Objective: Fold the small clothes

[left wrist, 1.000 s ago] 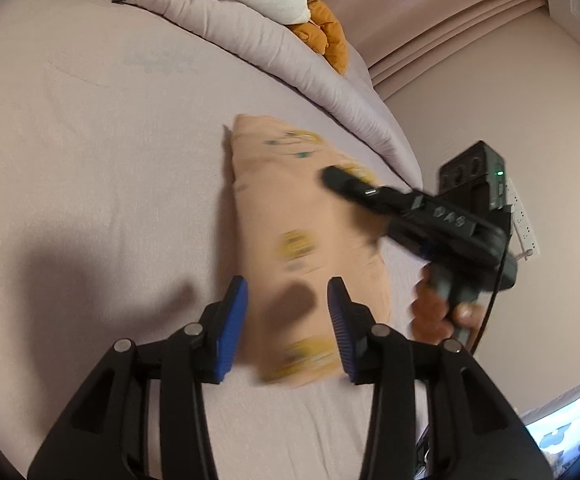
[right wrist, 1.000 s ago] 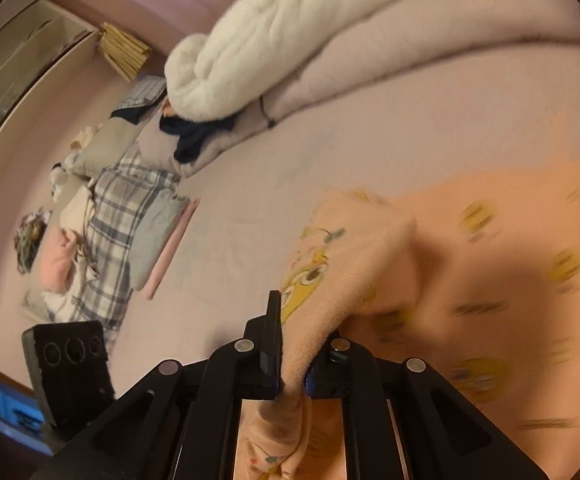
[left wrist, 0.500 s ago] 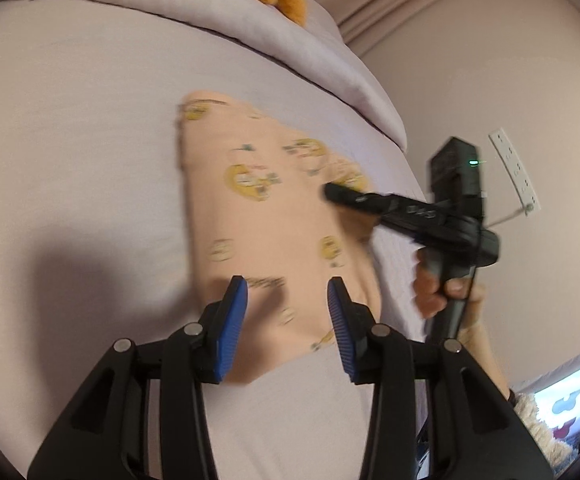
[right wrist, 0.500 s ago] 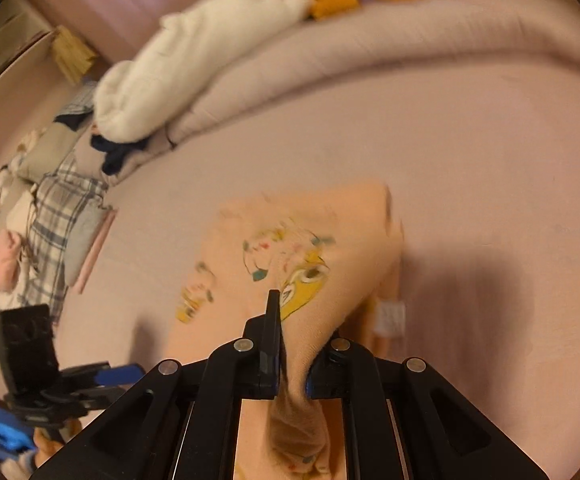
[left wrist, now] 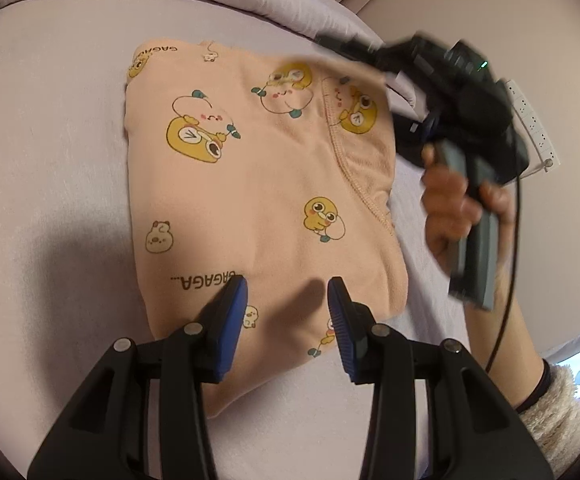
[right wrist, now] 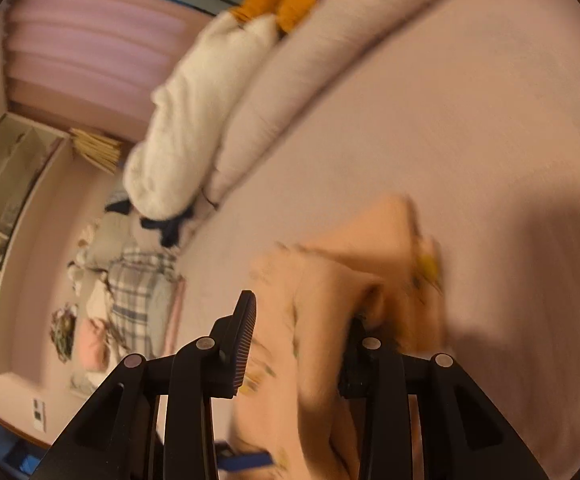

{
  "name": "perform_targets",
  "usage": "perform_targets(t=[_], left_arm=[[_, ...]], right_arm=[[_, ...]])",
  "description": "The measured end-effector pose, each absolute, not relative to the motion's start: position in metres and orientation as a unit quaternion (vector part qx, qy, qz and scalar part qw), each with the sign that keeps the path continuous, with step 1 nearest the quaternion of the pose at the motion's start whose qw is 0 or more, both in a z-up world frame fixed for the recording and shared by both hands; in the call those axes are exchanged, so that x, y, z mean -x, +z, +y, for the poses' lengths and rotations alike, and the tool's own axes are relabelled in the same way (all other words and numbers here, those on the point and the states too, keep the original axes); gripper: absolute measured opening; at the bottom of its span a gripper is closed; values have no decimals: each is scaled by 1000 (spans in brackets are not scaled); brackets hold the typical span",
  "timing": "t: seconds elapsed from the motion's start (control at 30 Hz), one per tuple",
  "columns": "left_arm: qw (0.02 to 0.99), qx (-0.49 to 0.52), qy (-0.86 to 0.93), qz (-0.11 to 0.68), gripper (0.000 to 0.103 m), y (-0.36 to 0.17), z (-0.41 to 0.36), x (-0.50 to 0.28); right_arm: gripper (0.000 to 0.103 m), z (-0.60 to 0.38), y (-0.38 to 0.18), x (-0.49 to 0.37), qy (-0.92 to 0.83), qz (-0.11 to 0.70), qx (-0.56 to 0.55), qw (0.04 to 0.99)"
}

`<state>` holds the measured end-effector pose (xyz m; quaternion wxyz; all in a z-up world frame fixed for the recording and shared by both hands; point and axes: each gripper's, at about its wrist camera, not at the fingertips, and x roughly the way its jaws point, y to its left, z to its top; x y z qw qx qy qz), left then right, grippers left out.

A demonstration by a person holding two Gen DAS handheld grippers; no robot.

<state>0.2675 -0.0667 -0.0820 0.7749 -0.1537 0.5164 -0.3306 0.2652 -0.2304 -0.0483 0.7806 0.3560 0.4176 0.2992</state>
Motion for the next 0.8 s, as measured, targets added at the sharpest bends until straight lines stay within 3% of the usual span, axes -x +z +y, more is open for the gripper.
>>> perform_targets(t=[0.3,0.5,0.8], left_arm=[[774,165,-326,516,42,-88,-63,-271],[779,173,-318,513,42,-92,-58,-263],[788,174,-300,508,42,-93,-60,-255]], right_arm=[[34,-253,-13,-245,197,379,-263,865],[34,-216,-29,-197,220,416,-117,874],[34,-173,-30,-142,237,387,6,891]])
